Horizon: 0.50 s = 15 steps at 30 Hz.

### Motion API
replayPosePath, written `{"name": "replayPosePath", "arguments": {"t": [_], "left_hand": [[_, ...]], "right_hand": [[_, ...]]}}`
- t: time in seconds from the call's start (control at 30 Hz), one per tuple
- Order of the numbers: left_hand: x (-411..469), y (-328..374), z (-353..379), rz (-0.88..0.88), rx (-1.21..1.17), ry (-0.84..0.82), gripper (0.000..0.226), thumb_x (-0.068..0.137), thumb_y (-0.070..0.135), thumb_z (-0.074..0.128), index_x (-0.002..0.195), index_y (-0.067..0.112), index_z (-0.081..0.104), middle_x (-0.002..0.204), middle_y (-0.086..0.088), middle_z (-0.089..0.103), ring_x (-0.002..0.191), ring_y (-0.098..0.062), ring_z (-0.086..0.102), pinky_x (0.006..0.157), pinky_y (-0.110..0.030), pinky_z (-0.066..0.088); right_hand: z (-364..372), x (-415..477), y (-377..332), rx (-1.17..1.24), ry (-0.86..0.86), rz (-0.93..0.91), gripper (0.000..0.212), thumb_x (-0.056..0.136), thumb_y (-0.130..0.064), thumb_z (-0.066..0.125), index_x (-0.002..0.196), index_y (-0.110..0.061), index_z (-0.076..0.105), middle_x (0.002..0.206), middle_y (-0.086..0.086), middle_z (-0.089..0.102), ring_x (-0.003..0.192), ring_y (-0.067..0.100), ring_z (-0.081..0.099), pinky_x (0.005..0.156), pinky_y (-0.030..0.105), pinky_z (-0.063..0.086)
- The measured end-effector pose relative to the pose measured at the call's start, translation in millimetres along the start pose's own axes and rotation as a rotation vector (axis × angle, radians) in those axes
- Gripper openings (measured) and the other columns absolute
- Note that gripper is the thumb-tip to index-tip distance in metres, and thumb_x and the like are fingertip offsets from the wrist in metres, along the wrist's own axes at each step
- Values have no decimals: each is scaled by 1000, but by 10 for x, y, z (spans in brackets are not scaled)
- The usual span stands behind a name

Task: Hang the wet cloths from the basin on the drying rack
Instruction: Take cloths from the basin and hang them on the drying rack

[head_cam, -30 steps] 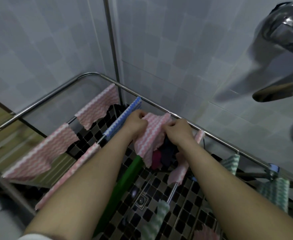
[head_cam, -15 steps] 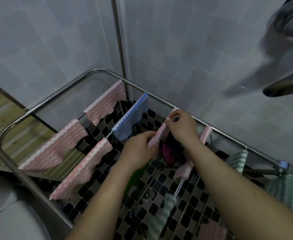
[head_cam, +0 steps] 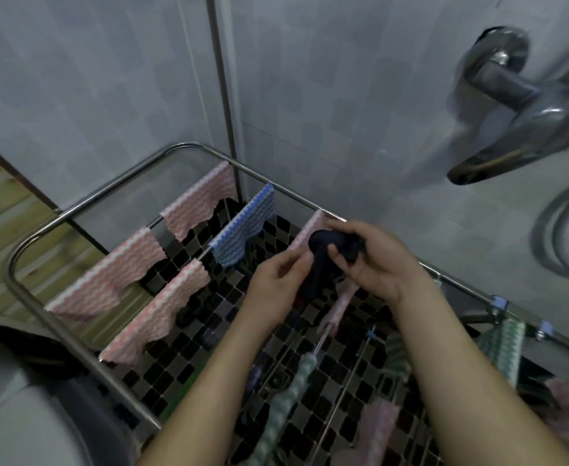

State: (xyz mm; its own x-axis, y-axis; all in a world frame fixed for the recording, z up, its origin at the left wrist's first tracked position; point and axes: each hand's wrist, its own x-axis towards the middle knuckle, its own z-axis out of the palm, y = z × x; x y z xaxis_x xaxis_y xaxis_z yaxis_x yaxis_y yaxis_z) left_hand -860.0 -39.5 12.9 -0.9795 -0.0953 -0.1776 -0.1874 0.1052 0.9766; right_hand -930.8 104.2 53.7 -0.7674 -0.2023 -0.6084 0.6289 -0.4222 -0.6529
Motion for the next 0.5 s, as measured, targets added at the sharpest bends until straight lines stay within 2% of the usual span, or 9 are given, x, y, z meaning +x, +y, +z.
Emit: {"name": "replayPosePath", "arguments": {"t": [0.07, 0.17, 0.2, 0.3, 0.4, 0.5], "left_hand": [[-145, 129, 72, -8, -87, -8, 11, 91, 18, 64, 95, 12, 72, 83, 4, 71, 77, -4, 65, 75, -22, 53], [-376, 275, 170, -39, -288, 11, 20, 90, 17, 65, 89, -3, 62, 86, -9, 65, 84, -21, 61, 77, -37, 49], [-374, 276, 153, -60, -371, -12, 19, 89, 19, 64, 89, 1, 59, 87, -10, 64, 85, -23, 59, 76, -39, 48], [-546, 403, 191, -53, -504, -75, 16, 83, 16, 65, 91, 11, 53, 88, -7, 68, 80, -22, 65, 66, -32, 54], [-738, 596, 237, 16, -407, -62, 19, 85, 0, 63, 103, 5, 62, 90, -6, 74, 81, -20, 69, 71, -29, 58], [-975, 845, 304, 40, -254, -87, 11, 90, 5, 60, 89, 8, 70, 75, -2, 74, 65, -12, 68, 59, -21, 55]], "right_hand": [[-60, -195, 15, 78, -98, -7, 16, 91, -1, 56, 104, 0, 63, 91, 12, 66, 70, 14, 70, 57, 20, 56], [-146, -543, 15, 151, -215, -26, 28, 92, 5, 48, 117, 9, 57, 96, 17, 67, 75, 18, 72, 62, 21, 58], [-131, -575, 15, 166, -234, -28, 27, 92, 5, 47, 116, 11, 58, 95, 18, 68, 76, 19, 72, 62, 21, 58], [-201, -832, -19, 209, -282, -37, 19, 93, 4, 46, 102, 7, 62, 89, 16, 71, 75, 19, 72, 62, 21, 58], [-309, -1079, -68, 77, -279, -102, 18, 94, 0, 48, 99, 3, 65, 88, 13, 70, 76, 15, 71, 59, 18, 57], [-460, -1360, -163, -159, -260, -201, 14, 94, -4, 53, 95, -3, 67, 84, 6, 67, 76, 10, 66, 56, 17, 55]]}}
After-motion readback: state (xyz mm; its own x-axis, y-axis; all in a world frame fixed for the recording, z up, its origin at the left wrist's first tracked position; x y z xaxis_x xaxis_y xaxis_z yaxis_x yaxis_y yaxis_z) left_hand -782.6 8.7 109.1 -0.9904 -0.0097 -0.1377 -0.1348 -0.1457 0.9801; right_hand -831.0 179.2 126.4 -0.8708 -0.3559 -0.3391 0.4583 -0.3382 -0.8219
